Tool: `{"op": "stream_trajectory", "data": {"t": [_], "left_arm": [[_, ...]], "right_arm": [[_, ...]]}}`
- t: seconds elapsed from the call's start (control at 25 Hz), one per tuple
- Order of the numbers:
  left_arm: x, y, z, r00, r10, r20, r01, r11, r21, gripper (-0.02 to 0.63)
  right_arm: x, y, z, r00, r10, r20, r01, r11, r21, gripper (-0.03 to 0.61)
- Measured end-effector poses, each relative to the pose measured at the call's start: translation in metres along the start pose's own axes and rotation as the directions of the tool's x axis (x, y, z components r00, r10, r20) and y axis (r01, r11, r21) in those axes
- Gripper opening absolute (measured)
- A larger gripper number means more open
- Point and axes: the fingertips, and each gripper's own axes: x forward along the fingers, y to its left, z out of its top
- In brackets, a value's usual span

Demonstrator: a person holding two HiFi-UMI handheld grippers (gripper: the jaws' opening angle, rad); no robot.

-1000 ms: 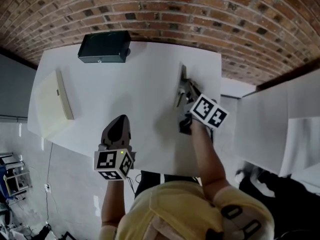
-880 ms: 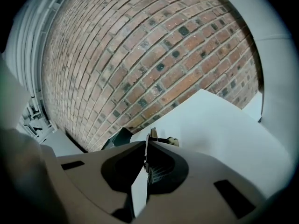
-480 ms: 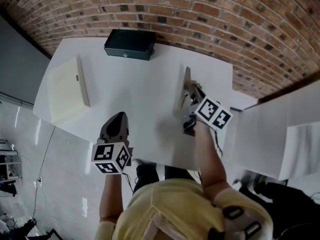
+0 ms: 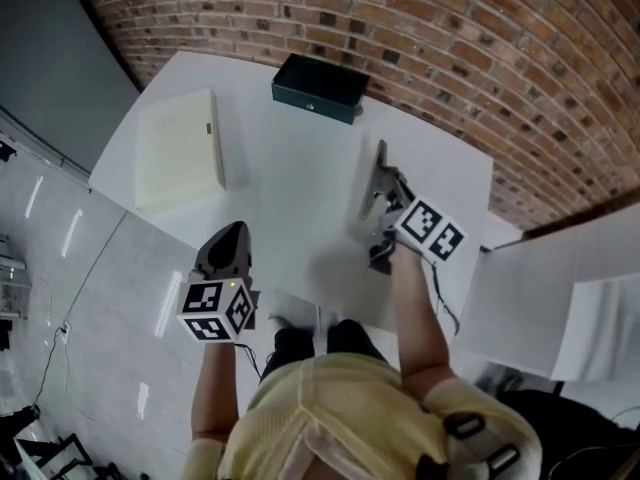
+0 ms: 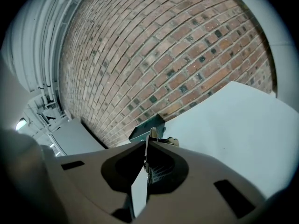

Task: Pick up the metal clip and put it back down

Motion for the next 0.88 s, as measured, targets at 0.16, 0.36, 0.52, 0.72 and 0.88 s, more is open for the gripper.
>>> {"op": "stream_trajectory", "data": {"t": [0.16, 0.36, 0.52, 0.72, 0.88], "left_arm": [[-0.022, 0.035, -0.003, 0.999, 0.041, 0.012, -0.041, 0.999, -0.015, 0.008], [-0.044, 0.072, -0.012, 0.997, 0.078, 0.010, -0.078, 0.996, -0.039, 0.008], [-0.059, 0.094, -0.017, 0.995, 0.097, 0.014, -0.097, 0.994, -0.046, 0.008], [-0.074, 0.118, -0.017, 0.992, 0.125, 0.026, -0.124, 0.991, -0.058, 0.008], [-0.085, 0.132, -0.019, 0.989, 0.145, 0.033, -0.143, 0.988, -0.064, 0.008]], "right_arm": [[0.010, 0.030, -0.020, 1.000, 0.024, -0.017, -0.025, 1.000, -0.017, 0.014], [0.021, 0.062, -0.048, 0.998, 0.047, -0.049, -0.048, 0.998, -0.027, 0.014], [0.028, 0.084, -0.070, 0.995, 0.072, -0.074, -0.074, 0.997, -0.032, 0.014], [0.036, 0.122, -0.095, 0.988, 0.103, -0.111, -0.114, 0.989, -0.097, 0.014], [0.045, 0.151, -0.118, 0.977, 0.146, -0.152, -0.164, 0.980, -0.114, 0.014]]}}
